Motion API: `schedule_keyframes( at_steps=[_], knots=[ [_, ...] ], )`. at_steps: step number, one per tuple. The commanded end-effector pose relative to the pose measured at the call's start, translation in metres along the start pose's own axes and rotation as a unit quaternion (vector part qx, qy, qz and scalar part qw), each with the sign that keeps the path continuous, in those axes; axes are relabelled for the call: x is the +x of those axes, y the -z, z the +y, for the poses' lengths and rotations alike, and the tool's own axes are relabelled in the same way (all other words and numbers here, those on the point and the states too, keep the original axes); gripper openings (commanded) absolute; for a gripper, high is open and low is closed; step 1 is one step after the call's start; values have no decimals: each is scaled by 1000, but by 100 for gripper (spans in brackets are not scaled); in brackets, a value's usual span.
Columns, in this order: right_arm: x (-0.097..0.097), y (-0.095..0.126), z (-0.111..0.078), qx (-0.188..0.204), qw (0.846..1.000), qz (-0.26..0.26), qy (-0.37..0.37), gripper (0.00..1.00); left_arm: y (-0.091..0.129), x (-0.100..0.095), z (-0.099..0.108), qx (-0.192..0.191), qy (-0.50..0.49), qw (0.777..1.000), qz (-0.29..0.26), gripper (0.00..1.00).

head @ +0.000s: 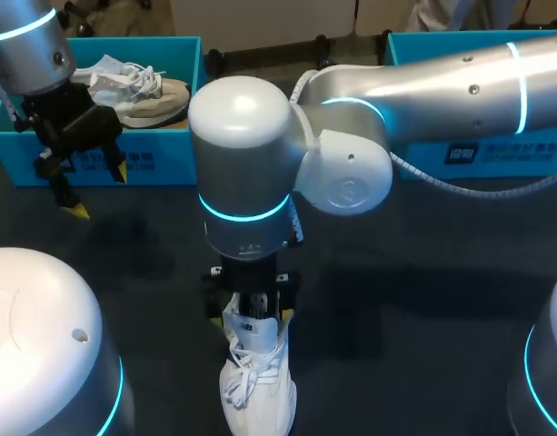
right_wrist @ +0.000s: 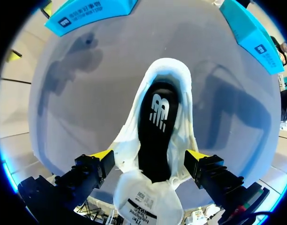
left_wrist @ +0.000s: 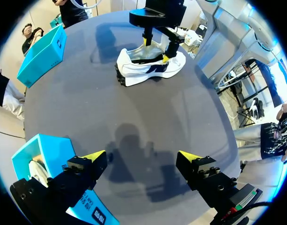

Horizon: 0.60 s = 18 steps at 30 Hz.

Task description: Take the shoe out of the shoebox, open the shoe tongue, remove and reinsert the insole, then place the shoe into the shoebox

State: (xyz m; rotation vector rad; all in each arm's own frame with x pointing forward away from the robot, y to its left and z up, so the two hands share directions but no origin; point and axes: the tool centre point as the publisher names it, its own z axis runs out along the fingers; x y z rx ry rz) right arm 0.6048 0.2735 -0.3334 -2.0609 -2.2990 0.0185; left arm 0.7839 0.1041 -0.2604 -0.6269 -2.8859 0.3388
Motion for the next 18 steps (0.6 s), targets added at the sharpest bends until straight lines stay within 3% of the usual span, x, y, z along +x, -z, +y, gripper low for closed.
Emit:
schedule_keyframes(
  at_steps=[1, 18],
  knots=[
    [-2, -1, -11, -10, 1000, 4, -20, 100, 0, 0, 0, -1, 0, 1000, 0, 100],
    [-5, 10, -32, -10, 999, 6, -48, 100, 0, 0, 0, -1, 0, 1000, 0, 100]
  ],
)
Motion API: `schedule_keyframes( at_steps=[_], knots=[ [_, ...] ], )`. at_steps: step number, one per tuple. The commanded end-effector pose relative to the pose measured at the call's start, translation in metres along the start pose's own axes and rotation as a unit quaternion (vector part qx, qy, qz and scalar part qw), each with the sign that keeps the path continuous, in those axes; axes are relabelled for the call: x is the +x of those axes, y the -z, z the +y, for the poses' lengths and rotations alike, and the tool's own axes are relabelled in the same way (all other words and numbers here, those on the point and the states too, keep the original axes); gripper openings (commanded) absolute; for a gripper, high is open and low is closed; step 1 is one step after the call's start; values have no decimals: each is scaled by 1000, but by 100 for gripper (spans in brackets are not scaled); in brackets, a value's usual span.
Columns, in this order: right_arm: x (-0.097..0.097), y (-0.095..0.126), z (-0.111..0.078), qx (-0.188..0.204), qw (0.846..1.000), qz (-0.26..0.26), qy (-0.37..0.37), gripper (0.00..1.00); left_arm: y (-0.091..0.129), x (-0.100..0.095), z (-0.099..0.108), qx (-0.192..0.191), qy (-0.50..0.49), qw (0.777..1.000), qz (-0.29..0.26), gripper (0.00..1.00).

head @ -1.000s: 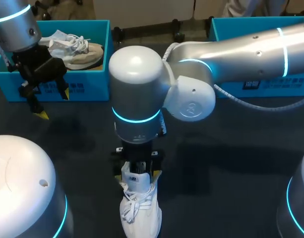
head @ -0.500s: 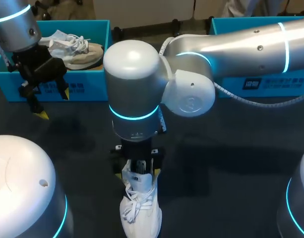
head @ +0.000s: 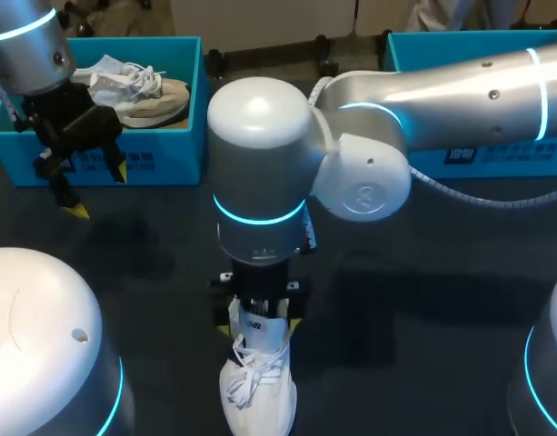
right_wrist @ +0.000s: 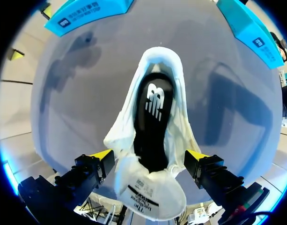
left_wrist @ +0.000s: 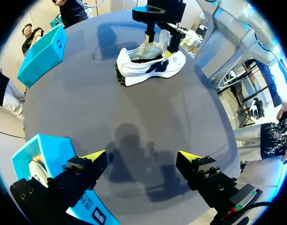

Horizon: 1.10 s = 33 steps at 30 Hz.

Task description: Take the shoe out of the shoebox, open the shoe tongue, remove and reinsert the insole, then place the shoe into the shoebox

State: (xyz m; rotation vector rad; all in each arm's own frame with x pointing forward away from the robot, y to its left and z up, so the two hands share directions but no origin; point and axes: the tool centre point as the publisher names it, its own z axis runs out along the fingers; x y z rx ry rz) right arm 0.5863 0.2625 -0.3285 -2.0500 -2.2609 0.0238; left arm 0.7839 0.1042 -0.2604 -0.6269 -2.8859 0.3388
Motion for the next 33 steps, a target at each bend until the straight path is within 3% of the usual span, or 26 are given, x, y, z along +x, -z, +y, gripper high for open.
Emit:
schedule_keyframes(
  at_steps=[1, 10, 31, 32, 33],
  knots=[
    [4, 7, -14, -24, 999, -7, -45, 100, 0, 0, 0, -1, 0, 1000, 0, 100],
    [5, 10, -24, -17, 998, -1, -54, 100, 0, 0, 0, -1, 0, 1000, 0, 100],
    [18, 27, -77, -10, 996, -5, -90, 100, 0, 0, 0, -1, 0, 1000, 0, 100],
    [19, 27, -78, -9, 995, -10, -95, 85, 0, 0, 0, -1, 0, 1000, 0, 100],
    [21, 27, -79, -11, 996, -9, -93, 56, 0, 0, 0, -1, 0, 1000, 0, 100]
  ],
)
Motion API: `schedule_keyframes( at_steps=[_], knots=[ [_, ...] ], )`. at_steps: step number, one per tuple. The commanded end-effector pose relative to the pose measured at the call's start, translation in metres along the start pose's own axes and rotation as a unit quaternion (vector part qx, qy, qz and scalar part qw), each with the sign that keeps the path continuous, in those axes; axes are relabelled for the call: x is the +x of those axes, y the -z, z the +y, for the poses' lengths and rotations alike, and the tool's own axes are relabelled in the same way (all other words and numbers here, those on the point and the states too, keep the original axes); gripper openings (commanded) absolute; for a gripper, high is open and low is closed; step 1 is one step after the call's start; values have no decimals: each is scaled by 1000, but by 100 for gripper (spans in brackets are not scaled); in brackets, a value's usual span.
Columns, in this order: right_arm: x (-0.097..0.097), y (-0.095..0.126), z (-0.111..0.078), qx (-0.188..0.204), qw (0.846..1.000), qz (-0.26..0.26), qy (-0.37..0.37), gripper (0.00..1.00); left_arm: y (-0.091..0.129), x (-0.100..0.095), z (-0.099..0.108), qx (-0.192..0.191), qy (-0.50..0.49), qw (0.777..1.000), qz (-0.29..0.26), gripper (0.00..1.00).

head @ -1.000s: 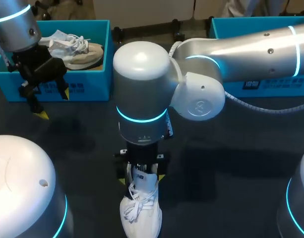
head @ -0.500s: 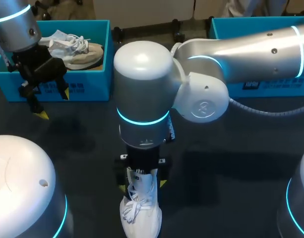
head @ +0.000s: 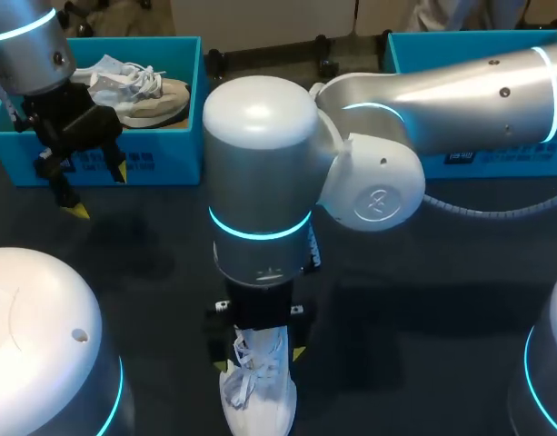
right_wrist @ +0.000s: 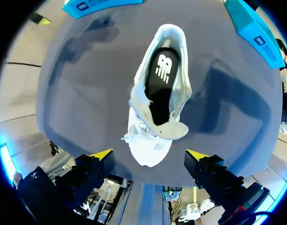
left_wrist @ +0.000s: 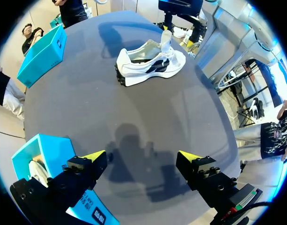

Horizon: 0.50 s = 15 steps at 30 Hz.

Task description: Take the shoe out of the shoebox, open the shoe tongue, remove and reinsert the insole, then place the shoe into the shoebox

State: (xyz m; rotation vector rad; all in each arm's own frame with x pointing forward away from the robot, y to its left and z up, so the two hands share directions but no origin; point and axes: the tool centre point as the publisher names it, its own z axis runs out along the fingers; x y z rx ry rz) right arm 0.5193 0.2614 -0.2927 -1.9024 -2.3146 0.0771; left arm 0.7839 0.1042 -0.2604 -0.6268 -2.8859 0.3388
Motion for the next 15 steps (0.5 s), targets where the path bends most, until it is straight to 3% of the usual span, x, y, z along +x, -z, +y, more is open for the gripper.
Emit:
schedule_keyframes(
  at_steps=[1, 3, 5, 15],
  knots=[
    [16, -3, -8, -45, 989, -13, -140, 45, 0, 0, 0, -1, 0, 1000, 0, 100],
    [20, -2, -8, -45, 989, -15, -138, 35, 0, 0, 0, -1, 0, 1000, 0, 100],
    [23, -1, -8, -47, 989, -17, -136, 34, 0, 0, 0, -1, 0, 1000, 0, 100],
    [10, -9, 13, -57, 991, -15, -119, 34, 0, 0, 0, -1, 0, 1000, 0, 100]
  ],
)
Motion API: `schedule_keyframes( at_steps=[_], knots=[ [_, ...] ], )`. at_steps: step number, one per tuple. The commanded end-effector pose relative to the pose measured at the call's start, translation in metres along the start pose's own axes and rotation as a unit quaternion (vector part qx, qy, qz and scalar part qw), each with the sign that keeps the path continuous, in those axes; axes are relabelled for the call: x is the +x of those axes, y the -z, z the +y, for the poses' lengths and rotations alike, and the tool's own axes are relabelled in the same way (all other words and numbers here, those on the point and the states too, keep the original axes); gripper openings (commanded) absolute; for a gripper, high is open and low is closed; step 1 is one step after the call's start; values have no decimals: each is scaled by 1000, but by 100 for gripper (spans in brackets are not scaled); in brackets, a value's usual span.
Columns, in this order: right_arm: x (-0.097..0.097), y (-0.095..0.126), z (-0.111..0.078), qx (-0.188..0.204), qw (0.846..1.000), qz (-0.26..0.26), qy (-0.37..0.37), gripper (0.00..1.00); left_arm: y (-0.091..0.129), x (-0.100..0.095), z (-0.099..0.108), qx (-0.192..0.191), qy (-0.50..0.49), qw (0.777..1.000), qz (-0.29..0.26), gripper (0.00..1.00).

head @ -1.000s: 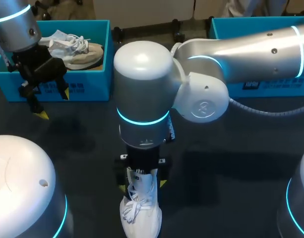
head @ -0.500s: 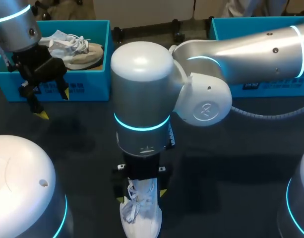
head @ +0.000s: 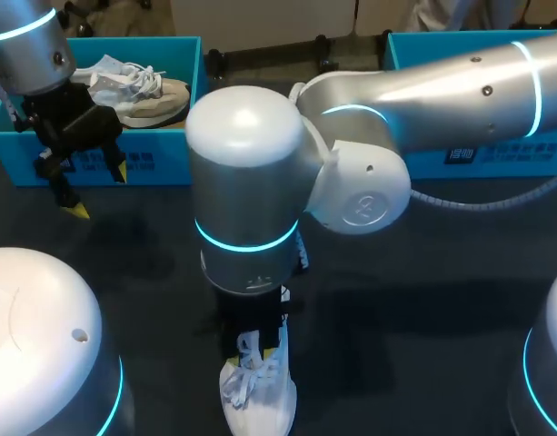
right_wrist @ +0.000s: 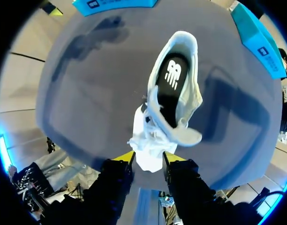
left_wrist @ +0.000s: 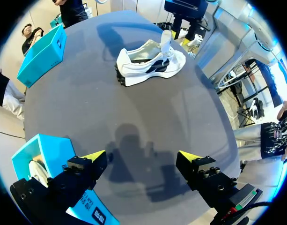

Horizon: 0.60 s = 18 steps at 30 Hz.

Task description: Take the shoe out of the shoebox, open the shoe tongue, remove and reinsert the insole, then place the shoe into the shoebox

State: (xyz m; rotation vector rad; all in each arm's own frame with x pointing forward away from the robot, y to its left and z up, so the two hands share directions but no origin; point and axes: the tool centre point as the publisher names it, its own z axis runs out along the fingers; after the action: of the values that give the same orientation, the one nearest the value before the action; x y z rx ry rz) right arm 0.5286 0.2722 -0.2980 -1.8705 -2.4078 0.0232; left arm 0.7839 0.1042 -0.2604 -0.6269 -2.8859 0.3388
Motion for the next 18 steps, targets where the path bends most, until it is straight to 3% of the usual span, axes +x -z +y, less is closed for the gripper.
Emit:
schedule_keyframes(
  at_steps=[1, 18],
  knots=[
    [-1, -6, 4, -25, 989, -11, -148, 34, 0, 0, 0, -1, 0, 1000, 0, 100],
    [-24, -25, 48, 2, 994, 3, -113, 33, 0, 0, 0, -1, 0, 1000, 0, 100]
  ],
)
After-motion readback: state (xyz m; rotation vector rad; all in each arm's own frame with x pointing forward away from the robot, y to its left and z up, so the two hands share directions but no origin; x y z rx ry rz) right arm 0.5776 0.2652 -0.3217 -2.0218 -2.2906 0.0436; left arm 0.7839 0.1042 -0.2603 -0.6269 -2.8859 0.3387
